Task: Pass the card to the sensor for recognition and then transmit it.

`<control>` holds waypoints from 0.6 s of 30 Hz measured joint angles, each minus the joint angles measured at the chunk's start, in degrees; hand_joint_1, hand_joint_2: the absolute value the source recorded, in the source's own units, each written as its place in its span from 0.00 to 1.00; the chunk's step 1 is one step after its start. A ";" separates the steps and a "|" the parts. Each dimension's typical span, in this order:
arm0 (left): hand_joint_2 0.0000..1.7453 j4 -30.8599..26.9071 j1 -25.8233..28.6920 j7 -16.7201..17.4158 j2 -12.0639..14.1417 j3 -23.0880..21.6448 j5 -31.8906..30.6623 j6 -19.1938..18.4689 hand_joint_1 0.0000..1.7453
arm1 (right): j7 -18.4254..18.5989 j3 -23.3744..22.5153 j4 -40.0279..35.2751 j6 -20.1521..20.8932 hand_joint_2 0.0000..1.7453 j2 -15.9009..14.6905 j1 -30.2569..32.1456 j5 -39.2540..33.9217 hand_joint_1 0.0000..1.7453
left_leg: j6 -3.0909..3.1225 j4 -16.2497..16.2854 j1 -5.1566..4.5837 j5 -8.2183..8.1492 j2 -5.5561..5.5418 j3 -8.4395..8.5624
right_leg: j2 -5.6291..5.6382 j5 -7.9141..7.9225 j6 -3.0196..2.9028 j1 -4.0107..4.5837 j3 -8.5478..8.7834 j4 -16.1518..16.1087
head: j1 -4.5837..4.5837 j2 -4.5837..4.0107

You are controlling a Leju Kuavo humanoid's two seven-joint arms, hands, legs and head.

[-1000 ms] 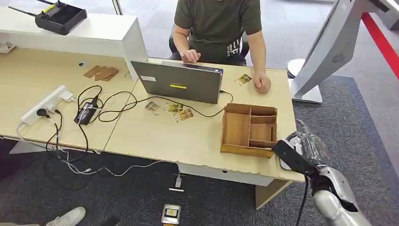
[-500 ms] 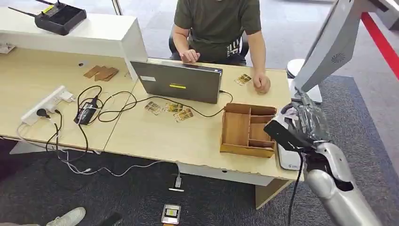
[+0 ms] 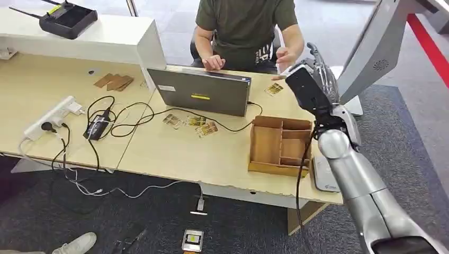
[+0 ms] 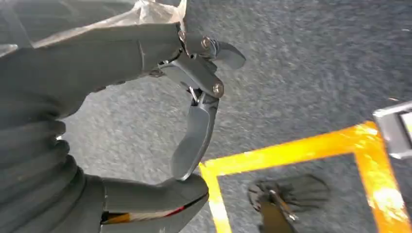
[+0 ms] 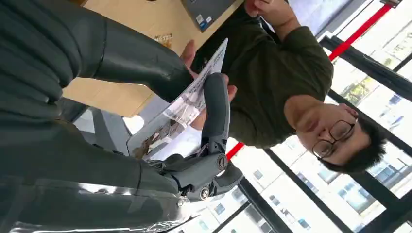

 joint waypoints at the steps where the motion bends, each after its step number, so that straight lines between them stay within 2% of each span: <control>1: 1.00 0.00 -0.09 -0.42 -0.33 0.00 0.57 0.35 0.00 | -0.07 0.11 1.89 -0.04 1.00 0.75 -0.91 0.09 1.00 | 0.00 0.01 0.00 0.00 -0.01 0.00 | 0.00 0.00 0.00 0.00 -0.01 0.01 | 0.00 0.00; 9: 1.00 0.02 -0.34 -1.12 -1.82 0.02 2.14 1.01 0.00 | -0.13 0.66 15.88 -0.61 1.00 5.23 -6.08 0.48 1.00 | 0.00 0.01 0.01 -0.01 0.05 -0.07 | 0.01 -0.01 0.00 0.00 -0.12 0.00 | -0.04 0.00; 13: 1.00 0.04 -0.61 1.73 -2.41 0.00 1.84 0.15 0.00 | 0.09 1.12 20.36 -1.40 1.00 6.41 -7.56 2.03 0.99 | 0.00 0.01 0.02 -0.01 0.02 -0.08 | 0.00 -0.01 0.00 0.00 -0.14 0.00 | -0.02 0.00; 14: 1.00 0.07 -0.72 2.51 -2.52 0.00 1.60 -0.04 0.00 | 0.46 1.27 20.84 -1.53 1.00 6.49 -7.69 2.56 0.29 | 0.00 0.01 0.01 -0.01 0.02 -0.08 | 0.00 -0.01 0.00 0.00 -0.13 0.00 | -0.06 0.00; 15: 1.00 0.09 -0.86 3.17 -2.65 -0.02 1.40 -0.24 0.00 | 0.74 1.31 21.18 -1.51 1.00 6.49 -7.75 3.04 0.00 | 0.00 0.01 0.01 -0.01 0.02 -0.09 | 0.00 -0.01 0.00 0.00 -0.13 0.00 | -0.02 0.00; 18: 1.00 0.13 -1.22 4.00 -2.87 -0.13 1.20 -0.57 0.00 | 1.64 1.73 22.08 -1.53 1.00 6.52 -7.98 4.29 0.00 | 0.00 0.02 0.01 -0.01 0.03 -0.09 | 0.01 -0.01 0.00 0.00 -0.13 0.00 | -0.04 0.00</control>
